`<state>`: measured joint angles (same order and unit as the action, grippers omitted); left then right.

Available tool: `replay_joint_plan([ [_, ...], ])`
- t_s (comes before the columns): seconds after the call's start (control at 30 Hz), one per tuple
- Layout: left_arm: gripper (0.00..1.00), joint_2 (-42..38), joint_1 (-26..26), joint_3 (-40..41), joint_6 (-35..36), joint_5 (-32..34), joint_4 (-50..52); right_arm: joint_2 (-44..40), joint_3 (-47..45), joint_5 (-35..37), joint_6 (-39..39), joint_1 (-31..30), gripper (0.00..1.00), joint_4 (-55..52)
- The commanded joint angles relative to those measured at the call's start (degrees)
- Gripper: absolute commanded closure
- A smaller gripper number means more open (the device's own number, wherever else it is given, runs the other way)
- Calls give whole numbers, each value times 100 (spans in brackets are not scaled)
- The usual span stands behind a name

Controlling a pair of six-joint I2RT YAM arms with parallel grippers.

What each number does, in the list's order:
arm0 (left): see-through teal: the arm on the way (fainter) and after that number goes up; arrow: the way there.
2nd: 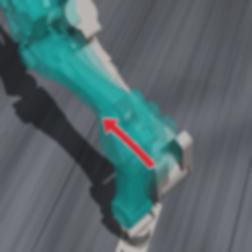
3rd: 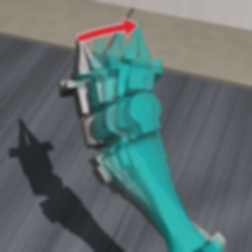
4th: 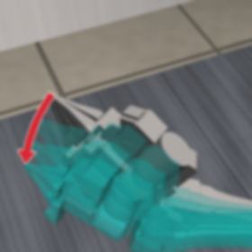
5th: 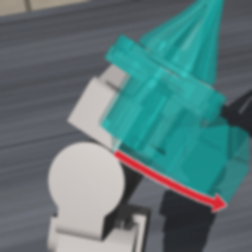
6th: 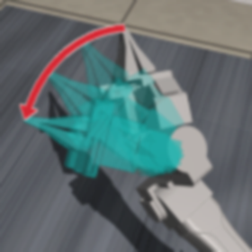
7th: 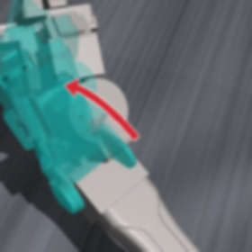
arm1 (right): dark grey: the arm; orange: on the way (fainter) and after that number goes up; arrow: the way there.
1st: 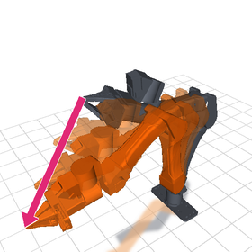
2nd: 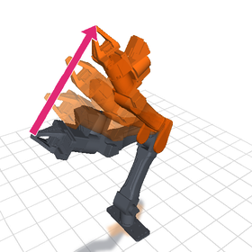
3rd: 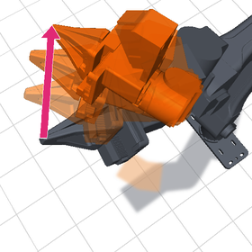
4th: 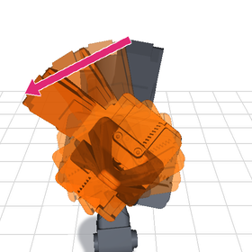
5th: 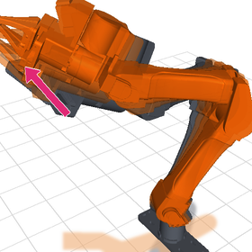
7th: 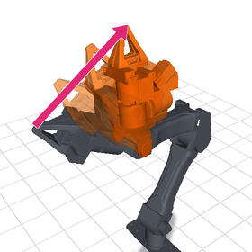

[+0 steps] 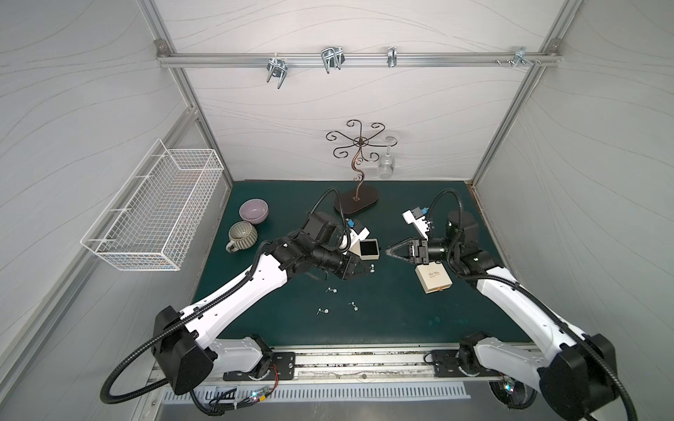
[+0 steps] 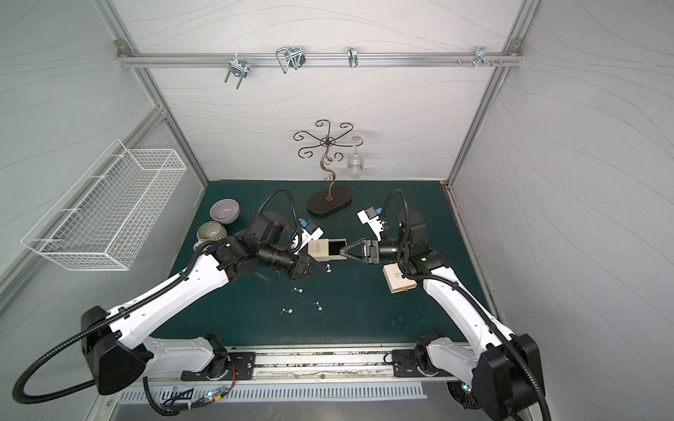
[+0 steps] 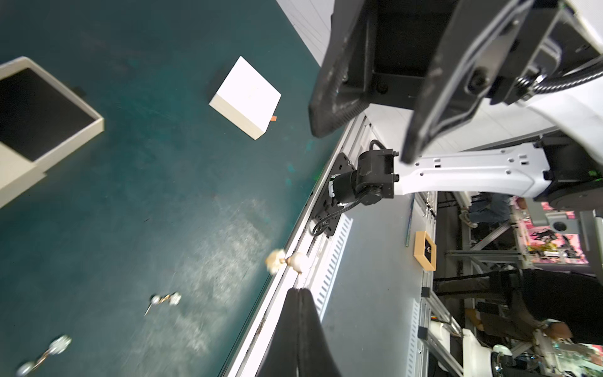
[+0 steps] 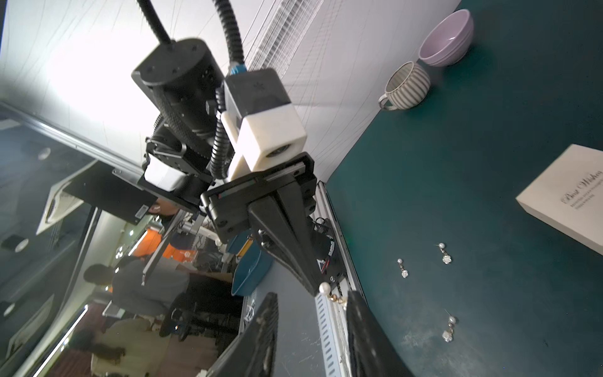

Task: Place the earrings into the drawer-style jewelry box
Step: Pick up the earring from the center of the board.

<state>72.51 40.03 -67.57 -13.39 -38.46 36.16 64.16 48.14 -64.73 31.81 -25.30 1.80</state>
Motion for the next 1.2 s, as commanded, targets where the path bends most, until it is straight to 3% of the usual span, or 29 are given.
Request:
replay_joint_plan([
  [0.0,100,-169,-131,-464,605,109,882,237,378,-266,-490,-308,62,-587],
  [0.27,100,-278,-245,-792,1183,-78,1398,635,733,-160,-864,-767,62,-937],
  [0.7,100,-325,-339,-766,1248,-426,1267,905,993,84,-1154,-1178,65,-1226],
  [1.17,100,-264,-388,-773,1263,-461,1201,1027,1049,26,-904,-1290,73,-1050],
])
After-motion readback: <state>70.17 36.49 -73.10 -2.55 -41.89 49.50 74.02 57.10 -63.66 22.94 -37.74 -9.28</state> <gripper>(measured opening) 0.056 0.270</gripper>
